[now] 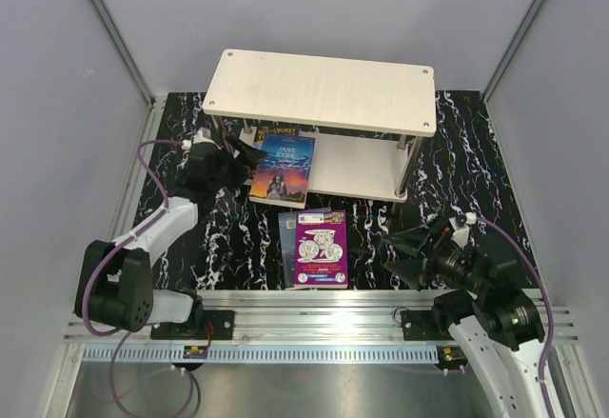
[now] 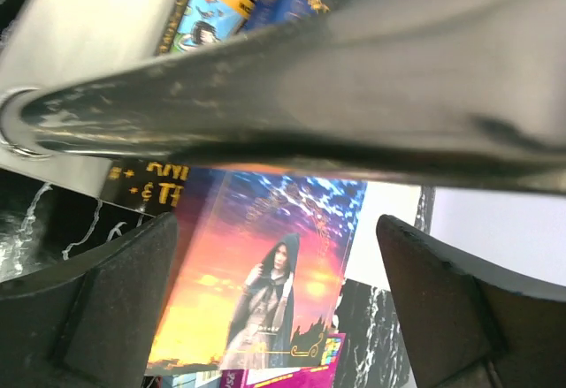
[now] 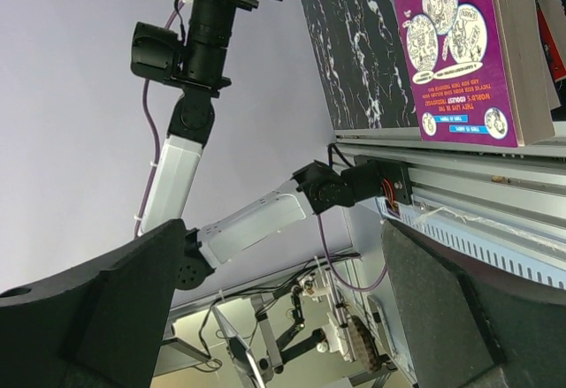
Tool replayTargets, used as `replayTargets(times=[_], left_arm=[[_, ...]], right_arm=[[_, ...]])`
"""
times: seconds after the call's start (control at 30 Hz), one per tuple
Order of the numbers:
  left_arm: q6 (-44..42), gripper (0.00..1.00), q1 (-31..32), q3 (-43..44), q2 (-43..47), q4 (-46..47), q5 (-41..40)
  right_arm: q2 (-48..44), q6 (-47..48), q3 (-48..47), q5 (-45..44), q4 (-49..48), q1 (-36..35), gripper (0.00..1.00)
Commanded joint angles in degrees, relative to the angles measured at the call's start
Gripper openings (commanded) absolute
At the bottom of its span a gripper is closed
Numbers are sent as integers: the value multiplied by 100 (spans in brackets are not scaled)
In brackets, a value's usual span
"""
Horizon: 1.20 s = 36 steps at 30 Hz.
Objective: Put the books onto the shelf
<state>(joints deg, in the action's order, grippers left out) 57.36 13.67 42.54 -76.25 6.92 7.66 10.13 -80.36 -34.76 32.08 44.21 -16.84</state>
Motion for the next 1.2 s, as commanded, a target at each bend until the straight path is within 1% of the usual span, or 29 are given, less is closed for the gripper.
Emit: replayTargets(times=[0.0, 0.13, 0.2, 0.27, 0.3, 0.33, 0.37, 0.4, 0.47, 0.5, 0.57, 0.6, 0.67, 0.7, 0.73, 0.8, 0.87, 0.9, 0.93, 1.0, 1.03, 1.17], left_arm=[[-155, 99, -75, 324, 92, -373, -10], [-331, 99, -224, 281, 566, -990, -89], [-401, 99, -312, 141, 1014, -1418, -212], [-279, 99, -400, -61, 1469, -1692, -300], [-217, 99, -409, -132, 1638, -1981, -335], [-8, 99, -400, -272, 1805, -2097, -379], [142, 99, -392, -447, 2224, -2115, -301], [300, 99, -374, -988, 2437, -1855, -196], [808, 99, -295, -1580, 2807, -1249, 189], [942, 99, -77, -1983, 2982, -958, 183], [1206, 99, 248, -2197, 3019, -746, -105], [1320, 99, 581, -2337, 2941, -710, -211], [1663, 99, 916, -2408, 2844, -464, -580], [1768, 99, 1223, -2417, 2783, -324, -729], [1970, 99, 1356, -2400, 2643, -244, -1079], [2303, 99, 1681, -2426, 2371, 53, -1475], [2481, 99, 1875, -2400, 2212, 239, -1775], [2534, 99, 2102, -2383, 2141, 423, -1951], [2682, 99, 2226, -2339, 2053, 398, -2370], [2806, 99, 2481, -2154, 1948, 284, -2733], [3007, 99, 2561, -2084, 1886, 223, -3065], [3465, 99, 2755, -1961, 1631, 292, -3727]], right_arm=[[-29, 2, 66, -44, -351, -21, 100], [-46, -41, 242, -8, -605, -21, 100], [-46, -68, 365, 27, -711, -21, 100], [-73, -94, 513, 62, -843, -21, 100], [-81, -120, 549, 88, -878, -12, 100], [-81, -121, 584, 106, -957, -21, 100], [-73, -121, 628, 115, -975, -21, 100], [-73, -103, 646, 132, -975, -21, 100], [-73, -77, 690, 159, -958, -21, 100], [-90, -77, 690, 202, -940, -21, 100], [-151, -85, 708, 290, -896, -21, 100], [-204, -111, 708, 317, -818, -21, 100], [-266, -129, 673, 369, -764, -21, 100], [-336, -147, 655, 413, -703, -21, 100], [-362, -156, 603, 431, -668, -21, 100], [-389, -138, 471, 501, -572, -21, 100], [-345, -86, 357, 580, -545, -21, 100], [-267, 2, 295, 694, -510, -21, 100], [-196, 81, 129, 764, -475, -12, 100], [75, 457, -82, 948, -265, -21, 100], [172, 634, -301, 1011, -176, -21, 100], [621, 1520, -733, 1248, 263, -21, 100]])
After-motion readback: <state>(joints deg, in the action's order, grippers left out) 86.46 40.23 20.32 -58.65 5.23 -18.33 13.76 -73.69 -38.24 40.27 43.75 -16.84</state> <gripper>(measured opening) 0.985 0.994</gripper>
